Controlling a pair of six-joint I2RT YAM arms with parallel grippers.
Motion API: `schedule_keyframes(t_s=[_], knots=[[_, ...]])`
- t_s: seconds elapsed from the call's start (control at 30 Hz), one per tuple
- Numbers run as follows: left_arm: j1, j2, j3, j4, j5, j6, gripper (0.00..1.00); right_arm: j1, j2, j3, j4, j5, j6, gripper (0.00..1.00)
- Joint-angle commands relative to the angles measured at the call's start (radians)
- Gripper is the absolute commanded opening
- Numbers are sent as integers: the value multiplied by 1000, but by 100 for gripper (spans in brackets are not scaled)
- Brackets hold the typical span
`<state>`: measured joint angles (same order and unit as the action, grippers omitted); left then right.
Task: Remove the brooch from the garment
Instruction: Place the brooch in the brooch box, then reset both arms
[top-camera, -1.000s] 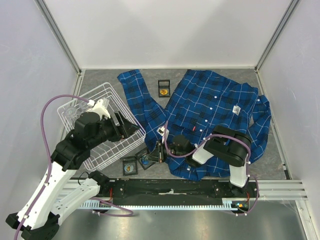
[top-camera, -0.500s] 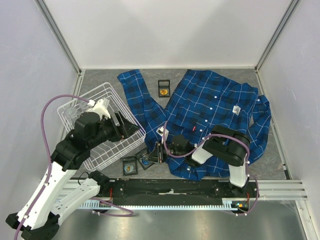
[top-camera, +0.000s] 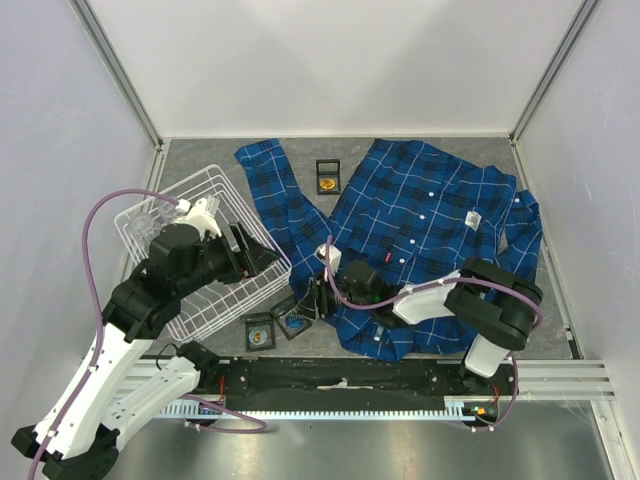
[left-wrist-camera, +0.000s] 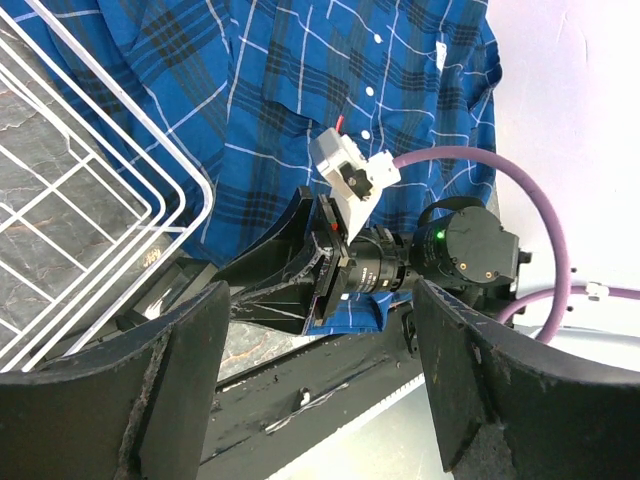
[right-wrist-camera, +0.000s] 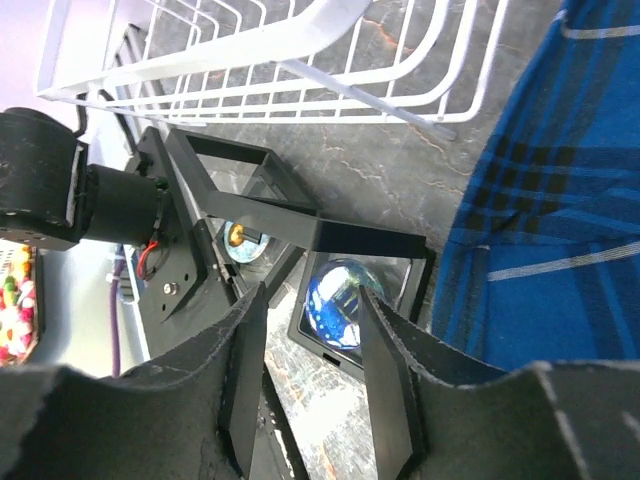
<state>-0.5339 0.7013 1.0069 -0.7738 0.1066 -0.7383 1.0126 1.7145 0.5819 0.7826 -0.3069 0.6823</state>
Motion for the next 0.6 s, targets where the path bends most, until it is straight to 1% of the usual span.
schedule_keyframes(t_s=[0.0,0.07,0.1,0.13,0.17,0.2,0.23,0.27,0.3,0.33,0.37,0.4,0.43,0.5,0.53,0.57], knots=[[5,-2,-8,48,-5,25,80,1,-91,59,-265,112,-84,51],[5,-5,-10,50,-25,24,80,1,-170,85,-385,172,-119,52],[5,-6,-11,50,-33,24,80,1,-202,97,-542,207,-130,53],[5,-8,-11,48,-41,24,80,0,-272,125,-622,301,-144,54],[5,-10,-16,50,-62,20,81,0,-306,140,-704,372,-165,55],[5,-10,-19,50,-70,19,81,0,-341,160,-897,450,-173,58],[5,-10,-22,62,-74,23,81,0,-407,202,-992,595,-173,60],[5,-10,-25,71,-79,28,81,0,-441,223,-1075,667,-187,62],[5,-10,-25,73,-85,33,81,0,-511,246,-1230,731,-184,68],[5,-13,-25,93,-90,34,82,0,-548,293,-1297,847,-179,73],[5,-16,-22,103,-96,36,82,0,-588,314,-1351,891,-173,79],[5,-20,-18,113,-100,40,82,-2,-661,335,-1440,929,-175,95],[5,-26,-11,131,-104,43,83,-2,-691,393,-1482,966,-175,98],[5,-29,27,140,-105,57,84,-3,-752,459,-1587,1063,-158,98],[5,-31,51,146,-131,65,84,-2,-763,539,-1624,1097,-138,98],[5,-40,62,168,-128,69,85,-2,-773,579,-1657,1118,-133,98]])
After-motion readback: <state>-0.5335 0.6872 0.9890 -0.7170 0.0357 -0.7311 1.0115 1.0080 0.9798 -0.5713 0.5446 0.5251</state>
